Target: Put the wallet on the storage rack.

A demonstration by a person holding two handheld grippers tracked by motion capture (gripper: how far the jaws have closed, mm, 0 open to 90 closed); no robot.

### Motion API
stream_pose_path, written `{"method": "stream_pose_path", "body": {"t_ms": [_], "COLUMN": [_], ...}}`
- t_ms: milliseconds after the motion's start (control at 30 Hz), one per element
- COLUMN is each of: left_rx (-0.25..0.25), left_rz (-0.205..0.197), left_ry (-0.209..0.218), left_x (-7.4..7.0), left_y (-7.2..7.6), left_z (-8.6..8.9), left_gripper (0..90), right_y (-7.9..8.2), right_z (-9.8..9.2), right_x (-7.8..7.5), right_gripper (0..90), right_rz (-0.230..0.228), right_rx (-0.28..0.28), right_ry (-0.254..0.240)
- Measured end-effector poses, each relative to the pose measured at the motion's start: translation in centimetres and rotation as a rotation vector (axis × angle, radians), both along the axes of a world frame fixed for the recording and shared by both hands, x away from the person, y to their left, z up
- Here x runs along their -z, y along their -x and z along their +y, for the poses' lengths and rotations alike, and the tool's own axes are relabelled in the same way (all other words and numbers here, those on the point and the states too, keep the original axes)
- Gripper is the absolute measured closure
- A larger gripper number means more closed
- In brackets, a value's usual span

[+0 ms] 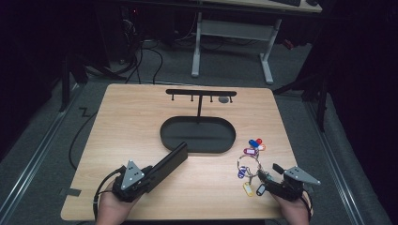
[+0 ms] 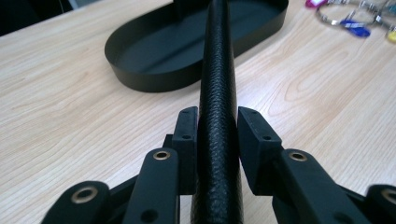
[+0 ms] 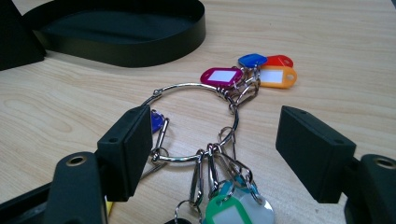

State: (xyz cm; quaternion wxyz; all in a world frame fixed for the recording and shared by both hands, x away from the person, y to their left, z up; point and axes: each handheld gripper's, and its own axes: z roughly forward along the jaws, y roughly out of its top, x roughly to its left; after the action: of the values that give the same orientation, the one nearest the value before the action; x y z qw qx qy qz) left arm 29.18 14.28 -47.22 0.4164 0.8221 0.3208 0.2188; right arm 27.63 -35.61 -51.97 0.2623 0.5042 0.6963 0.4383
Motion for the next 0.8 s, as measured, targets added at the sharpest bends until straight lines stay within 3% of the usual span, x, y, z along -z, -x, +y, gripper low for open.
{"method": "stream_pose_path", "body": {"t_ms": [233, 467, 667, 800], "left_rx": [0.025, 0.045, 0.087, 0.105], "left_rz": [0.078, 0.140, 0.177, 0.203], "left_ry": [-0.104, -0.202, -0.335, -0.391], "left_x": [-1.2, -2.1, -2.9, -3.2], "left_y": [-0.7, -1.8, -3.0, -3.7], "left_z": [-0.7, -1.4, -2.6, -3.1], "left_gripper": [70.5, 69.9, 68.9, 66.9], "right_y": [0.0, 0.7, 0.4, 0.3], "right_z": [-0.2, 0.3, 0.3, 0.1], "right_x": [0.0, -0.9, -0.6, -0.2], "right_gripper": [27.4, 27.4, 27.5, 27.5], "right_rz": [-0.002, -0.036, -0.019, -0.001], "right_rx": [-0.019, -0.026, -0.017, -0.007], "right_ry": [-0.018, -0.017, -0.004, -0.010]}}
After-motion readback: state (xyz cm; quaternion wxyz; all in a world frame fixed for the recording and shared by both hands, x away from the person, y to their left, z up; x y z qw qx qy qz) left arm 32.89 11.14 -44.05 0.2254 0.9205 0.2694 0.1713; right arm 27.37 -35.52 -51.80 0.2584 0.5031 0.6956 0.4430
